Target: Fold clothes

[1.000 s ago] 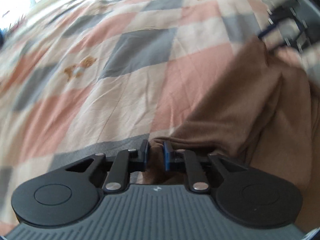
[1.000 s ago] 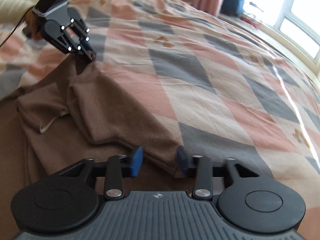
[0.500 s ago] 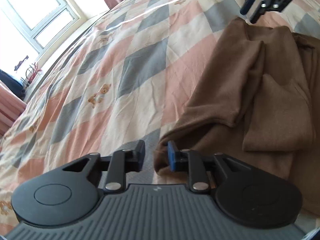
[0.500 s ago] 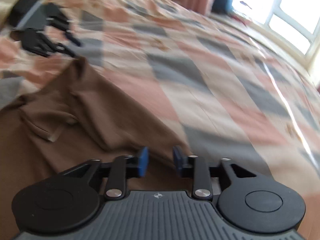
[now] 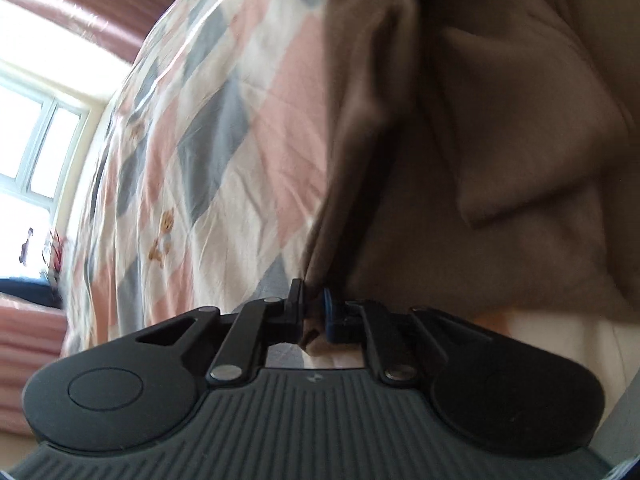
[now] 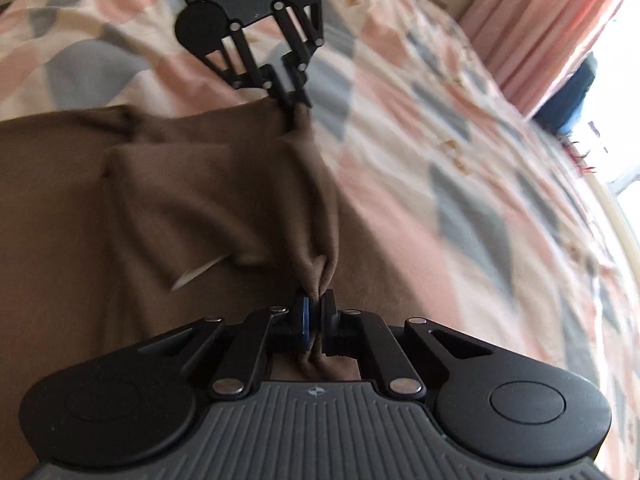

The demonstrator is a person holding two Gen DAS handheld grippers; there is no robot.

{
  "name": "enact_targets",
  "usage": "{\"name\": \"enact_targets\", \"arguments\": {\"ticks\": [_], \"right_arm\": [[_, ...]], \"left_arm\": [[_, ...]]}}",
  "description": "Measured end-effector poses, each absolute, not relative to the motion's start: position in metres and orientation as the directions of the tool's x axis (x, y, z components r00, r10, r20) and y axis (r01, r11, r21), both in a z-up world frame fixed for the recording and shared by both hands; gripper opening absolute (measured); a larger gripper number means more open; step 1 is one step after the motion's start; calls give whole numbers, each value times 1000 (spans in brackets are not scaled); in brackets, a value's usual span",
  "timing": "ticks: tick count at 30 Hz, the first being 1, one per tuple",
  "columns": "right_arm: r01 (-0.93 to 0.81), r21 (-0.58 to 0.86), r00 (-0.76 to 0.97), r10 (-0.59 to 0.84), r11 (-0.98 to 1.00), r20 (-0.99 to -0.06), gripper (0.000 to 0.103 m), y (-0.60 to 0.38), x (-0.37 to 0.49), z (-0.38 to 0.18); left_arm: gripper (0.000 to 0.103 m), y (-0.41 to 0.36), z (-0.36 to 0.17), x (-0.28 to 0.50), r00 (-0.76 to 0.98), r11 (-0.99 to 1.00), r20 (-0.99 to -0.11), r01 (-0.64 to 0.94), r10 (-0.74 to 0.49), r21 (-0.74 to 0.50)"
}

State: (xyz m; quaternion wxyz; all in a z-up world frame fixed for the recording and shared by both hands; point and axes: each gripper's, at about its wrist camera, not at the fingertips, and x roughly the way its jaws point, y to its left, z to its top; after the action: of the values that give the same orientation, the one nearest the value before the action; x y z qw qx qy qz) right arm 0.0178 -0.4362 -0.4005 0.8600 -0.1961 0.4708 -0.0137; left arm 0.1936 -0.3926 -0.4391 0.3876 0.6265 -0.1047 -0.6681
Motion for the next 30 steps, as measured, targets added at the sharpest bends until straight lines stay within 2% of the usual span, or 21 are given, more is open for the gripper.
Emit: {"name": "enact_targets", "arguments": {"ticks": [1,3,5,7,10,12,14,18,21,24,26,28,30], "right_arm": [[-177,-344,543,-200,922,-816,6,-433,17,-405],[-186,-351,532,-206,918,-821,15,-427,19,-412],[-145,-320,527,-201,936,-826,24,-429,24,-404],[-66,-220,546,-149,973,-824,33,-441,18,-387],[138,-2,624,-89,990,-776,41,-475,-3,-355],[292,75,662,-145,954,-736,45,-499,-16,-343],[405,69,651,-234,912,-722,52,-517,-22,-343],[446,10,577,-279,895,-768,52,-528,-19,-376],[394,-103,516,-313,913,-798,54,-515,-22,-398],[405,-139,545,-361,904,-757,54,-500,-30,-387],[400,-110,621,-358,910,-697,54,-489,-38,-371],[353,-28,695,-282,935,-661,54,-483,-38,-366],[311,-24,643,-229,950,-730,54,-476,-29,-386]], "left_arm": [[7,-389,-445,191,95,-677,-750,368,-655,637],[8,-386,-453,188,116,-661,-733,354,-670,661],[12,-388,-440,193,119,-626,-738,451,-664,636],[20,-393,-420,200,116,-575,-750,570,-651,587],[25,-402,-377,219,42,-436,-784,812,-620,388],[24,-411,-354,225,-36,-334,-768,913,-639,235],[27,-423,-346,215,-102,-288,-741,949,-664,127],[27,-446,-368,174,-186,-329,-743,943,-642,48],[27,-433,-402,142,-195,-417,-806,906,-558,69],[26,-413,-423,127,-128,-448,-823,879,-553,164],[26,-412,-412,129,-129,-390,-805,911,-580,135],[26,-410,-403,129,-116,-359,-783,922,-611,143],[26,-413,-413,118,-63,-371,-808,908,-586,198]]}}
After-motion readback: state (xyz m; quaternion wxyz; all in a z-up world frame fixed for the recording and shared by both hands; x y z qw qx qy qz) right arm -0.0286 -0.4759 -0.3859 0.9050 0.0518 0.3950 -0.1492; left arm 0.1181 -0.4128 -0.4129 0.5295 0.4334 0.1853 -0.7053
